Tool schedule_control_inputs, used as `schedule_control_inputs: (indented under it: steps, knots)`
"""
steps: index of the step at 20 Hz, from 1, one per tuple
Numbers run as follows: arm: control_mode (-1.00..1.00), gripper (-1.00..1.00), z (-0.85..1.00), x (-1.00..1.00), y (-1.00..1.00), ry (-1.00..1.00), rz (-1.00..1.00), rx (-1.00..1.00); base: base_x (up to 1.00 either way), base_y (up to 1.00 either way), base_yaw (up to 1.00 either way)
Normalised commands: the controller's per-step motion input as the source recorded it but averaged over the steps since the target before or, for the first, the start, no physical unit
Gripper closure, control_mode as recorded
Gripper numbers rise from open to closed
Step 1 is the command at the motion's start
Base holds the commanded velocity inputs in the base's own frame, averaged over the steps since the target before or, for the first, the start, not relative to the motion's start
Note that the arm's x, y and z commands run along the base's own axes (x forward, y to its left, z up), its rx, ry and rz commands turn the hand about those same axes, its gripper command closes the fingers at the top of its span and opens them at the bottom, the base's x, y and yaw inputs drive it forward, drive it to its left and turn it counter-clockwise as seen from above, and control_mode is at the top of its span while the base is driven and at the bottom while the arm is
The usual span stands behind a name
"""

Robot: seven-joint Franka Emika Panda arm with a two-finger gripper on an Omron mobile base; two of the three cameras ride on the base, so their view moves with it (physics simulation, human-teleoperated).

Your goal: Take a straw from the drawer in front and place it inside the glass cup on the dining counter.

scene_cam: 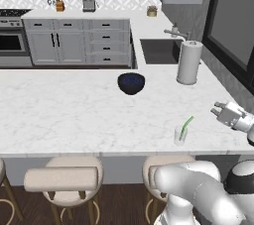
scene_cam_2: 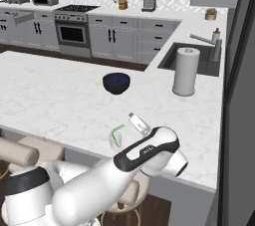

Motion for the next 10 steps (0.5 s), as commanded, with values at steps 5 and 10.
schedule_control_inputs:
  steps: [5,10]
  knots:
    - [-1.00,-1.00,0.47,-0.22,0.23,-0.03,-0.10,0.00,0.00,0.00,0.00]
    - [-1.00,-1.00,0.27,-0.03,0.34,0.00,-0.08,-0.02,0.00,0.00,0.00]
